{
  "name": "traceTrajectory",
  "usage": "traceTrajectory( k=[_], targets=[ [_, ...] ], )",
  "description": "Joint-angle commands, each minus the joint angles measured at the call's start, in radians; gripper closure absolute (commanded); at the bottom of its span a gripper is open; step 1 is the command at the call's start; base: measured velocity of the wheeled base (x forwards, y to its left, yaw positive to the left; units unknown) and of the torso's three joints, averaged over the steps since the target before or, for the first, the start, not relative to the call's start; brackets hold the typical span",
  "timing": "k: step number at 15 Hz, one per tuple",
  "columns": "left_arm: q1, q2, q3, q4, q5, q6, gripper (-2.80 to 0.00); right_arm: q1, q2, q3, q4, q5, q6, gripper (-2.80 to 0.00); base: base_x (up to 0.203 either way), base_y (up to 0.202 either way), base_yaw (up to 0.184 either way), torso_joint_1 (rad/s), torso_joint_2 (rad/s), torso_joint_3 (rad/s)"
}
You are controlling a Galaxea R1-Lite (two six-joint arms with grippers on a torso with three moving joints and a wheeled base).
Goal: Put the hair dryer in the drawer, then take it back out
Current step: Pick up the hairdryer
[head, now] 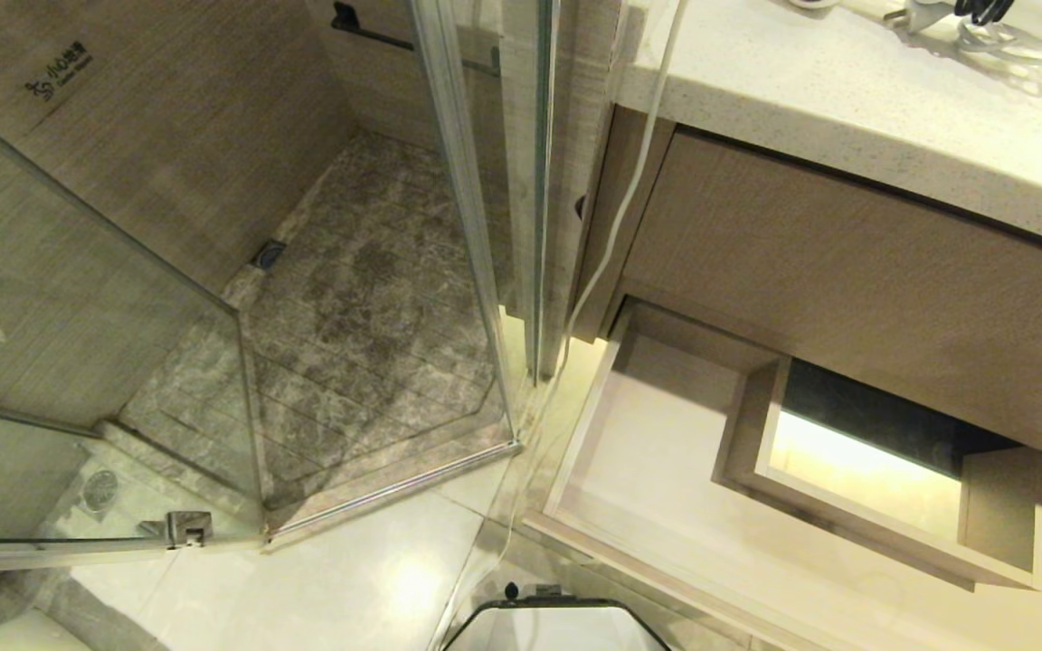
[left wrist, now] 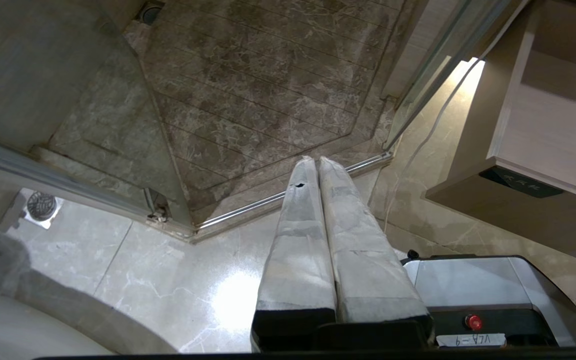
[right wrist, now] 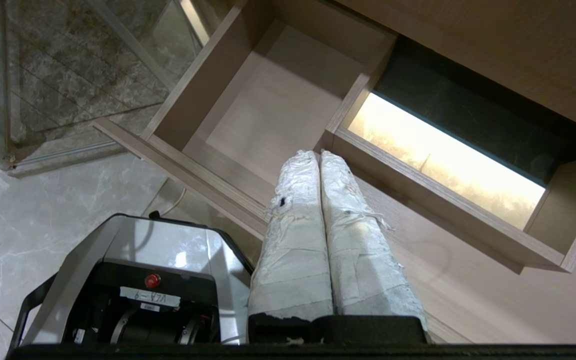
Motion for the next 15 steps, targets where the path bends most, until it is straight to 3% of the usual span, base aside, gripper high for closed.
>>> traceTrajectory(
  k=[1,8,15],
  targets=[
    [0.000,0.000,0.000,0.000,0.000,0.000,0.00,0.001,-0.039,0.000,0.000,-0.001,0.002,0.00,0.000,0.000,0.000,0.000,0.00,0.000],
    [0.000,0.000,0.001,0.000,0.000,0.000,0.00,0.001,-0.039,0.000,0.000,-0.001,0.005,0.00,0.000,0.000,0.000,0.002,-0.01,-0.003],
    [-0.001,0.000,0.002,0.000,0.000,0.000,0.00,0.001,-0.039,0.000,0.000,-0.001,0.004,0.00,0.000,0.000,0.000,0.262,-0.51,-0.245]
  ],
)
